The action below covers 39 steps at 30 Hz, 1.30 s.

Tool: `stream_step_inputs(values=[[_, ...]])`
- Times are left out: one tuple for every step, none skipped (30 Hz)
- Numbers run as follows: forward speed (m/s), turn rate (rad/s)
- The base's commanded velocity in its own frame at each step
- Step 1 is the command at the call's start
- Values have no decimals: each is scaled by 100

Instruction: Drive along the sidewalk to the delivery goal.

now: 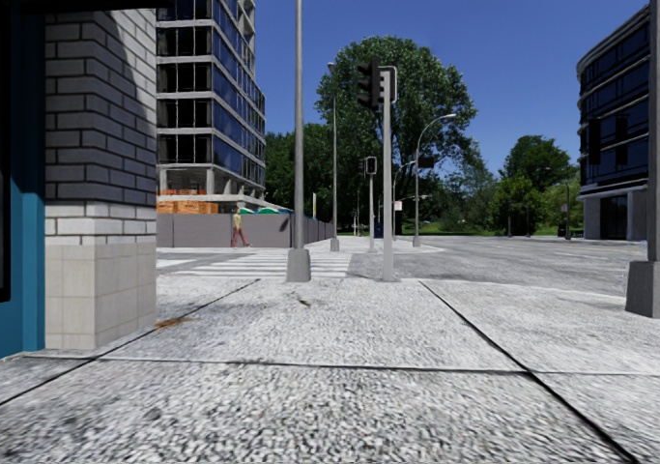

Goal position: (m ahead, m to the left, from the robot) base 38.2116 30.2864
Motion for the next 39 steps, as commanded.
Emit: stream_step_inputs(values=[[200, 0], [200, 0], [200, 0], [200, 4], [200, 10], [200, 10], [200, 13], [200, 16], [200, 21], [200, 21], [200, 26], [200, 28], [200, 29], [200, 30], [200, 30], [200, 30], [200, 30], [200, 34], [200, 37], [200, 37], [200, 38], [200, 39], [200, 39], [200, 39], [200, 39], [200, 39], [200, 39], [200, 39], [200, 39], [200, 39], [200, 39], [200, 39], [200, 39], [200, 39], [200, 39], [200, 39], [200, 39], [200, 39], [200, 39]])
